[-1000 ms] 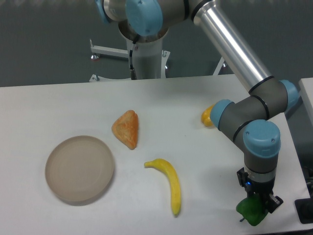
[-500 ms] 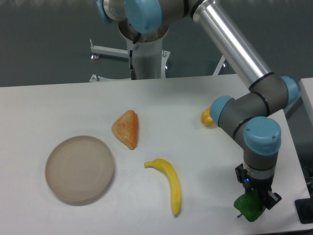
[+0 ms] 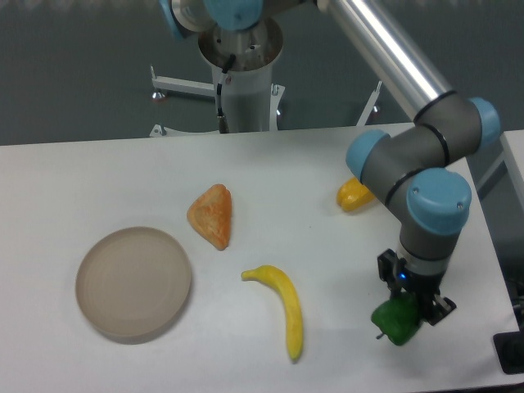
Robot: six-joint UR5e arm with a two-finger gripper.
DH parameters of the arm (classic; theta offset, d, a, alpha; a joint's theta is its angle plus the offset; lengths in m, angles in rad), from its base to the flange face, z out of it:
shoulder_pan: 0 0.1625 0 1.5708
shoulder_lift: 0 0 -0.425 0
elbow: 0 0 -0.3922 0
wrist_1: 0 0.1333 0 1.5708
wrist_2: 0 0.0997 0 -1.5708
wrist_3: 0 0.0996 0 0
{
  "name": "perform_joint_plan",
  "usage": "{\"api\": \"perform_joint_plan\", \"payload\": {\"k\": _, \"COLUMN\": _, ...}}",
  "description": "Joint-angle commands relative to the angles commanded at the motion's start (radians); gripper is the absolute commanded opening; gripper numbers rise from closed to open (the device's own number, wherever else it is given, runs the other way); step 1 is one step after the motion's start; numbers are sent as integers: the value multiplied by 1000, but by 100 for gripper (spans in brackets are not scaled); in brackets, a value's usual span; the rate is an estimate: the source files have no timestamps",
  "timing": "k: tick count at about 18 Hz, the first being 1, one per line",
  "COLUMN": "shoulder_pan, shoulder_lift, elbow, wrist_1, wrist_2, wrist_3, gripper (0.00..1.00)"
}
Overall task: Place the green pepper on the table
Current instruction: 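Lift the green pepper with the gripper and carry it toward the banana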
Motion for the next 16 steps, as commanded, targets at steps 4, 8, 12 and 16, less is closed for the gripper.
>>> {"api": "perform_joint_plan", "payload": {"k": 4, "shoulder_pan": 29, "shoulder_lift": 95, "elbow": -161, "wrist_1": 5, "wrist_2": -15, "wrist_3": -20, "gripper": 35}}
{"api": "perform_joint_plan", "payload": {"k": 8, "shoulder_pan": 70, "shoulder_lift": 164, "elbow": -298, "wrist_1": 17, "wrist_2": -38, "wrist_3": 96, "gripper": 35}}
{"api": "perform_joint_plan", "payload": {"k": 12, "shoulder_pan": 71, "shoulder_lift": 190, "elbow": -368, "wrist_1": 21, "wrist_2": -38, "wrist_3": 101, "gripper": 35}}
{"api": "perform_joint_plan", "payload": {"k": 16, "shoulder_pan": 81, "shoulder_lift": 190, "elbow": -399, "wrist_1": 28, "wrist_2": -112, "wrist_3": 93, "gripper": 35}}
